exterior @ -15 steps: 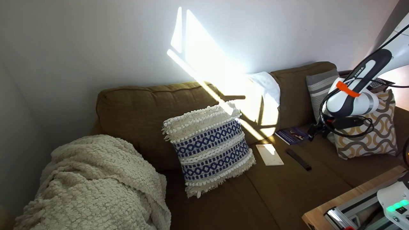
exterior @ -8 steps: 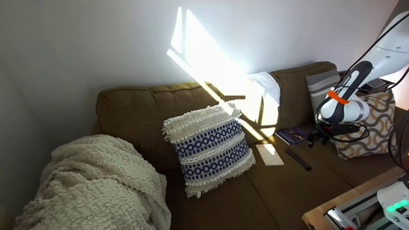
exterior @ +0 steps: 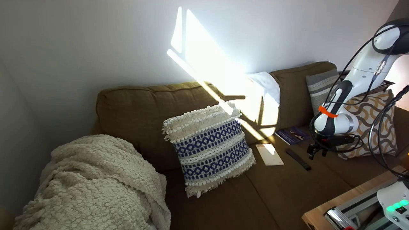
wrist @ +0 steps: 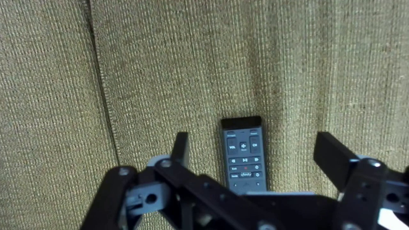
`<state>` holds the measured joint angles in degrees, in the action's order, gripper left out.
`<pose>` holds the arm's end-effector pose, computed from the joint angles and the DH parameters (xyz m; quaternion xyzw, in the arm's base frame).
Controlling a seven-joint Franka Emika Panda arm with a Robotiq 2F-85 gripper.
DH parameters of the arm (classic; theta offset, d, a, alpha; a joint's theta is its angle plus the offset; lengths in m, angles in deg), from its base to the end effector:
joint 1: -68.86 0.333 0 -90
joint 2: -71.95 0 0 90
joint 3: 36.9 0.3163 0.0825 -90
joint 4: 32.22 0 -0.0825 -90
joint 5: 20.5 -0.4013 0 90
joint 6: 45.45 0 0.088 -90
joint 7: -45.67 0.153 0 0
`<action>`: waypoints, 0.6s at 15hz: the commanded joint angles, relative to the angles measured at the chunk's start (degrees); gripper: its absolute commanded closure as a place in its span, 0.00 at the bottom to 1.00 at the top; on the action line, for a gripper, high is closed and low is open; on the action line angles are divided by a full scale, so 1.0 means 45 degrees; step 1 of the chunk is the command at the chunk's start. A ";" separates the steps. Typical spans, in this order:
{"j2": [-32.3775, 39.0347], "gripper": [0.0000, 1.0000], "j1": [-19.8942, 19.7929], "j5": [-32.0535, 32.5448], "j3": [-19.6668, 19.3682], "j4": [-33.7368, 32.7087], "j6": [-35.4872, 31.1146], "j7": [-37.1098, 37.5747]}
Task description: Turn the black remove making it face the right
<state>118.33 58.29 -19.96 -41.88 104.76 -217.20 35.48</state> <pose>0.3828 -0.1217 -0.0800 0.9940 -0.0316 -0.1047 0.0098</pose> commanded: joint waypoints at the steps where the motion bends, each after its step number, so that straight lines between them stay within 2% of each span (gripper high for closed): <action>1: 0.0152 0.00 -0.0061 0.0246 0.0009 -0.0147 0.0023 0.0193; 4: 0.0244 0.00 -0.0034 0.0250 0.0002 -0.0261 0.0023 0.0195; 5: 0.0797 0.00 -0.0550 0.0354 0.0331 -0.0892 0.0171 -0.0211; 6: 0.1273 0.00 -0.0330 0.0378 0.0105 -0.1327 0.0149 -0.0083; 9: 0.2335 0.00 -0.0837 0.0355 0.0415 -0.2401 -0.0424 -0.0251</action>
<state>122.56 57.76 -19.58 -41.42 99.99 -217.20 35.05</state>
